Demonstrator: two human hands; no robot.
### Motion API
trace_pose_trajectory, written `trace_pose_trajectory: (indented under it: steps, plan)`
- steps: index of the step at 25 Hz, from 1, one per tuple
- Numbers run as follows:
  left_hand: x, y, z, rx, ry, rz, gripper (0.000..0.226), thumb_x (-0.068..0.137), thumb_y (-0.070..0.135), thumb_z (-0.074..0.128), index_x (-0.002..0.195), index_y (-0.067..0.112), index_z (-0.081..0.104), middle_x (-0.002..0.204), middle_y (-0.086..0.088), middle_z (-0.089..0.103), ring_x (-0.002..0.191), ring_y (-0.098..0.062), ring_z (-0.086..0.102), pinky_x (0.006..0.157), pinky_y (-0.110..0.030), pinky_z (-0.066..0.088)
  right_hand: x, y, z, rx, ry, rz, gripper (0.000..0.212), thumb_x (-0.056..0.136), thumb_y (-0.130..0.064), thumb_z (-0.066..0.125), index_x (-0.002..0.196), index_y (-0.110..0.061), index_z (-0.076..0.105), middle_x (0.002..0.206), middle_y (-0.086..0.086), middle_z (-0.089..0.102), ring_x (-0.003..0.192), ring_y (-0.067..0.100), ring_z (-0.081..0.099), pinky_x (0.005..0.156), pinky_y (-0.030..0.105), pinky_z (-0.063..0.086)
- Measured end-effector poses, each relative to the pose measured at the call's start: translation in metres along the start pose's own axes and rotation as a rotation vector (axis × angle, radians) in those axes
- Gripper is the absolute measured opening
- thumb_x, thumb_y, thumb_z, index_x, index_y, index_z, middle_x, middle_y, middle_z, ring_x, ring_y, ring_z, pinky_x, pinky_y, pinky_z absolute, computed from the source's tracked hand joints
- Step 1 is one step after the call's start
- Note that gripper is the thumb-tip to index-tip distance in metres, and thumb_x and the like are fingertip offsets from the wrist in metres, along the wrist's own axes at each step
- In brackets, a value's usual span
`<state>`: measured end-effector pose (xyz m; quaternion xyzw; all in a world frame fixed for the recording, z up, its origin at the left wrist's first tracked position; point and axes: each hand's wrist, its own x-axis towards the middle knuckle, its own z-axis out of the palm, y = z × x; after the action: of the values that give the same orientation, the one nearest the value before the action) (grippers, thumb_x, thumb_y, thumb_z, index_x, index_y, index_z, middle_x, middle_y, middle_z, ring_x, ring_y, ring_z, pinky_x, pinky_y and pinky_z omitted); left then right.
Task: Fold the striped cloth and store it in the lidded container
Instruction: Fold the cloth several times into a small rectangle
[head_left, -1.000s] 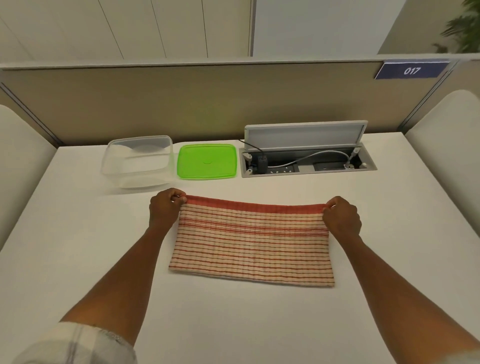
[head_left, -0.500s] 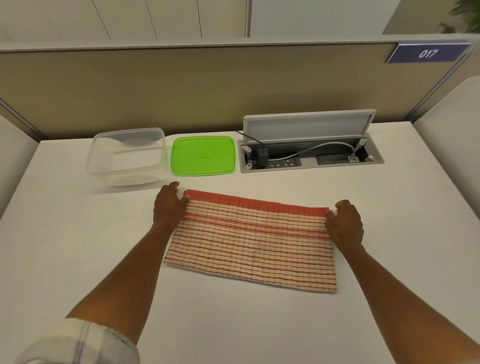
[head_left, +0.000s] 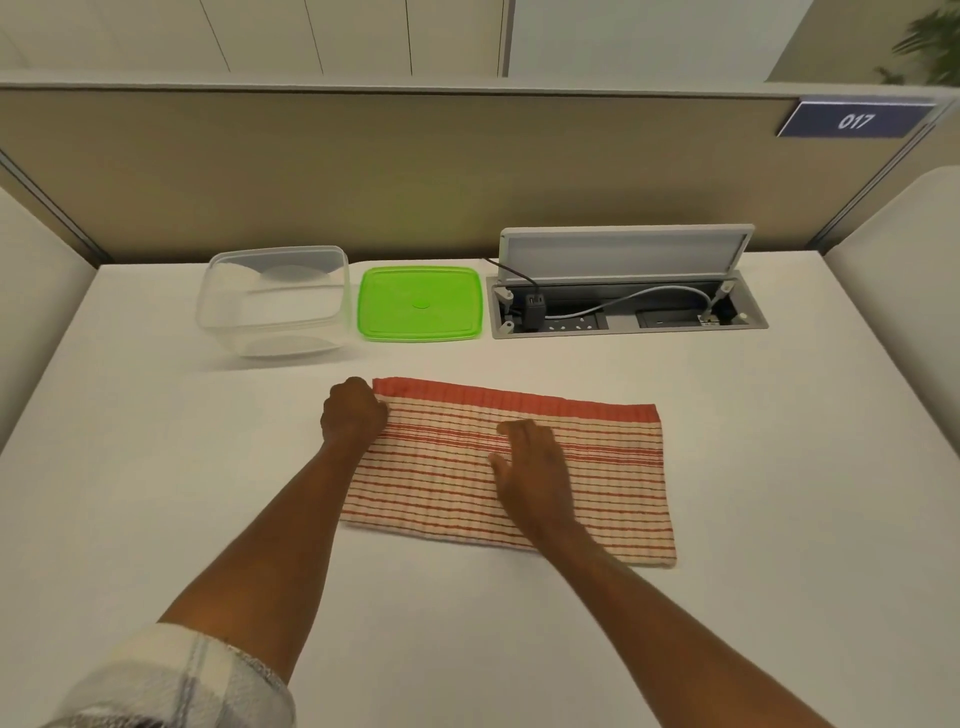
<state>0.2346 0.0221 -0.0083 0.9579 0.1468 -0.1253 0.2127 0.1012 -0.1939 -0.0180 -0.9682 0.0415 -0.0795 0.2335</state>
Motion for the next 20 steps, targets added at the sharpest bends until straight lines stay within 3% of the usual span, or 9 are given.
trace_pose_trajectory:
  steps: [3,10,15,18,20]
  plan:
    - [-0.007,-0.013,-0.005,-0.007,0.01,-0.104,0.028,0.084,0.021,0.064,0.106,0.005,0.065,0.112,-0.017,0.067,0.106,-0.038,0.064,0.083,-0.04,0.051,-0.021,-0.028,0.017,0.047,-0.069,-0.021,0.04,0.087,-0.031,0.063,0.124,-0.023,0.05,0.123,-0.003,0.06,0.109,0.018,0.054,0.098,0.038,0.047]
    - [-0.012,-0.04,-0.025,-0.189,0.049,-0.205,0.036,0.081,0.025,0.062,0.111,0.005,0.061,0.112,-0.018,0.067,0.104,-0.04,0.064,0.081,-0.041,0.049,-0.051,-0.005,0.003,-0.035,-0.031,0.001,0.045,0.085,-0.033,0.068,0.125,-0.02,0.053,0.122,0.001,0.062,0.108,0.02,0.059,0.098,0.039,0.049]
    - [-0.015,-0.034,-0.038,-0.384,0.043,-0.218,0.046,0.076,0.021,0.066,0.116,0.001,0.055,0.114,-0.021,0.067,0.104,-0.04,0.065,0.09,-0.043,0.055,-0.068,-0.073,0.021,0.07,-0.184,-0.163,0.075,0.069,-0.064,0.07,0.127,-0.024,0.044,0.122,-0.003,0.057,0.107,0.017,0.053,0.091,0.037,0.05]
    - [-0.019,-0.03,-0.048,-0.49,0.037,-0.245,0.051,0.073,0.016,0.068,0.118,-0.002,0.053,0.112,-0.021,0.066,0.098,-0.038,0.068,0.082,-0.049,0.06,-0.072,-0.129,0.042,0.096,-0.291,0.01,0.096,0.062,-0.081,0.059,0.135,-0.026,0.029,0.133,-0.003,0.045,0.115,0.019,0.046,0.097,0.042,0.046]
    - [-0.023,-0.028,-0.052,-0.52,0.038,-0.256,0.052,0.072,0.014,0.069,0.119,-0.003,0.052,0.112,-0.022,0.066,0.098,-0.038,0.069,0.078,-0.049,0.061,-0.069,-0.158,0.051,0.149,-0.242,0.139,0.094,0.064,-0.079,0.059,0.135,-0.025,0.027,0.132,-0.002,0.043,0.113,0.018,0.046,0.095,0.043,0.047]
